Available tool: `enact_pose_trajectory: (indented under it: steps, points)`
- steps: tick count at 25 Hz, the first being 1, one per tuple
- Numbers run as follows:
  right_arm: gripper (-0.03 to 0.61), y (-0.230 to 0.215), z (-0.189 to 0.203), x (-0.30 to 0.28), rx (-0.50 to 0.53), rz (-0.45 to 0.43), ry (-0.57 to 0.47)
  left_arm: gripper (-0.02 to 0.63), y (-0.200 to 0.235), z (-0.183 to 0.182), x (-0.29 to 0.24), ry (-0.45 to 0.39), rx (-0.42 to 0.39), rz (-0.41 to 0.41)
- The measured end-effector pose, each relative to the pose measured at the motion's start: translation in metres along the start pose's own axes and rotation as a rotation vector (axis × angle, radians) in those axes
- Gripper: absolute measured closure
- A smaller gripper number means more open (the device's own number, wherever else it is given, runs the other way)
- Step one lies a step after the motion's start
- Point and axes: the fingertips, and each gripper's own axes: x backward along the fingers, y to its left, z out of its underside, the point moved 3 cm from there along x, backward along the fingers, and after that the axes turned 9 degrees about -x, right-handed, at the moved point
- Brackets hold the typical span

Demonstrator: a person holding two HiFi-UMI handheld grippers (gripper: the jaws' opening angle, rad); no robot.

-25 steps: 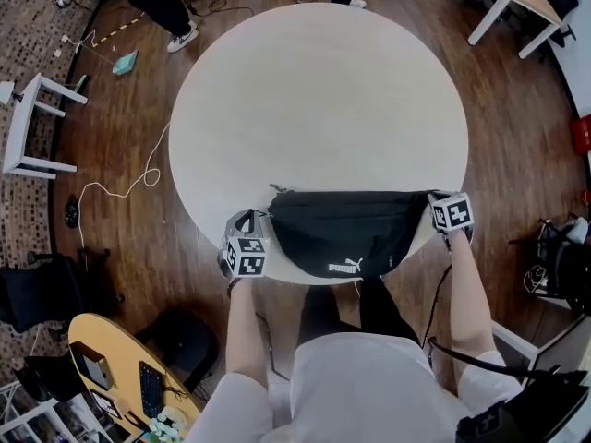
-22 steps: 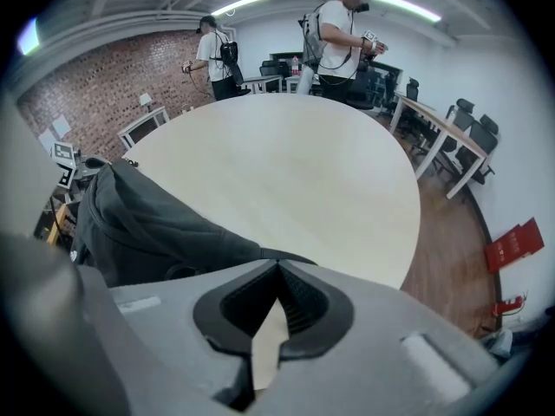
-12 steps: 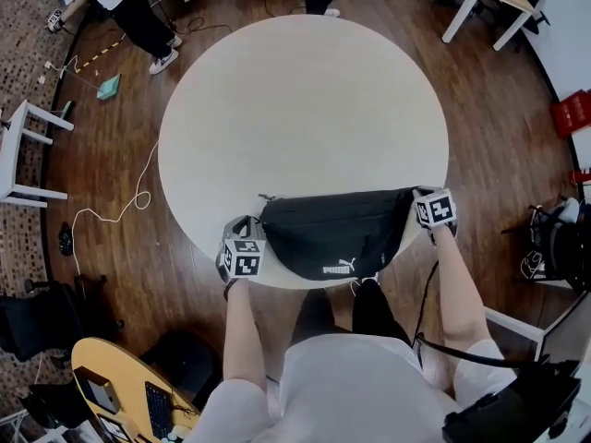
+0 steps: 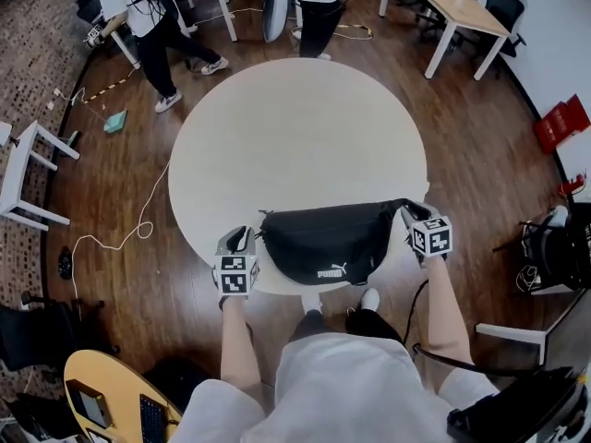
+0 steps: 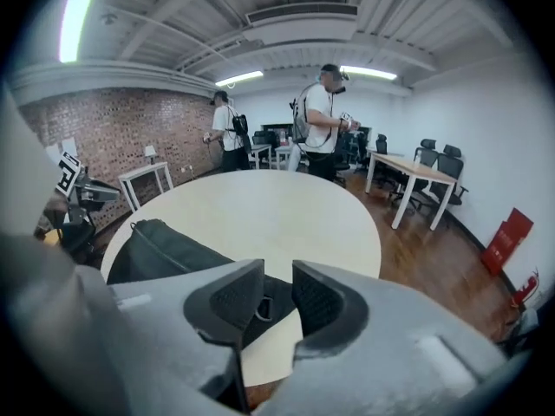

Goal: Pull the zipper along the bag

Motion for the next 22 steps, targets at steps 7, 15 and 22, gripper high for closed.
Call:
enact_pose_trajectory:
  steps: [7,15,22]
  points:
    - [0.566,0.051,-0.009,0.102,0.065,-0.124,-0.253,0.549,-0.101,-0.066,0.073,-0.221,-0.046,-0.001]
    - [0.588,0.094,0.080,0.251,0.210,-0.369,-0.406,0.597,-0.314,-0.061,0.176,-0.344,-0.114,-0.004]
    - [0.588,0.068,0.105,0.403,0.163,-0.439,-0.543,0.597,-0.449,-0.085,0.279,-0.436,-0.067,-0.083]
